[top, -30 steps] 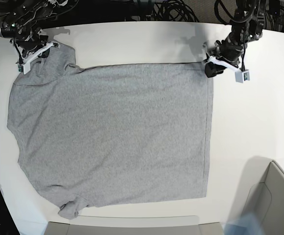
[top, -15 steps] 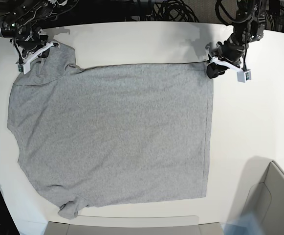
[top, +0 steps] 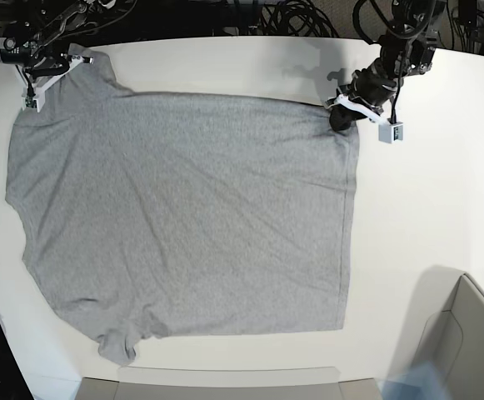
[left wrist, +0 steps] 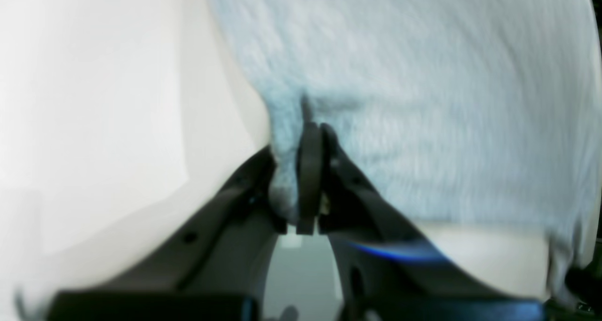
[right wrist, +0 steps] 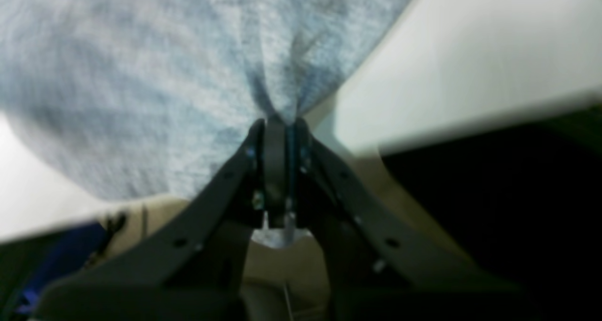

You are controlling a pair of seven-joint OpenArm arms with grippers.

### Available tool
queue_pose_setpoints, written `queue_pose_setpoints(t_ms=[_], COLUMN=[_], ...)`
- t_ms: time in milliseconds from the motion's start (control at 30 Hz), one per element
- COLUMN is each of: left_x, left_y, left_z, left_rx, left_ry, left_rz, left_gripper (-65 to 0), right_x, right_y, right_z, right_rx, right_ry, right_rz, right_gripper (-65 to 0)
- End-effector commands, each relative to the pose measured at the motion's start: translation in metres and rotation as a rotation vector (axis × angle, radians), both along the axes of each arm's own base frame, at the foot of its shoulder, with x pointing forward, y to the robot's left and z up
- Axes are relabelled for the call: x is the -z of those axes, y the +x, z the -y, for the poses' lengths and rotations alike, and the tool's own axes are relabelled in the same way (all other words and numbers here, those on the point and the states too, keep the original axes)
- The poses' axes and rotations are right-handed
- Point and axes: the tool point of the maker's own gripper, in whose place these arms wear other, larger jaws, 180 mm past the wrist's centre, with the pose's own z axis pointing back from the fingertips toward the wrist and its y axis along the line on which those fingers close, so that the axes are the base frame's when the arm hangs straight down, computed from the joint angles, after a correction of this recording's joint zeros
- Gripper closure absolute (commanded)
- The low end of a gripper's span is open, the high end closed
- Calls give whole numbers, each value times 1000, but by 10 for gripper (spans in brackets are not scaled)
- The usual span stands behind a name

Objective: Fold the T-shirt properly
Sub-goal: 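Lift the collar edge with both grippers and fold it over the shirt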

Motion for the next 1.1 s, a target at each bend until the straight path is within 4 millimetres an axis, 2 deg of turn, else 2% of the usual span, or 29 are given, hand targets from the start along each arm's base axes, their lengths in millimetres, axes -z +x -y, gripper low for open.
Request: queue_pose_setpoints(t_ms=[0,133,233,300,533,700,867,1067], left_x=[5,3,2,2,-25,-24,-35,-42], left_y=[-9,-9,-9,-16,-29,-35,-34,-31], left_z=[-3,-1,-1,-1,-40,-42,-34,-42], left_rx=[10,14,16,13,-79,-82,-70,-163], left_ry=[15,12,11,12,62,64,53,92], left_rz=[-47,-42,-40,-48,-7,-17,7,-28], left_gripper=[0,0,0,0,0,0,0,0], right_x=[-17,-42,-45,-48,-62,-70,-76,-89], right_y=[6,10,7,5,5,13,23,44], right_z=[11,22,26,32,50,57,61,67], right_rx=[-10,-2,4,7,9,18,35,34], right_ry=[-64,-152,-174,-194,-261,-298,-327,-372], right_rz=[28,58,47,38,32,35,53,132], right_gripper=[0,0,0,0,0,0,0,0])
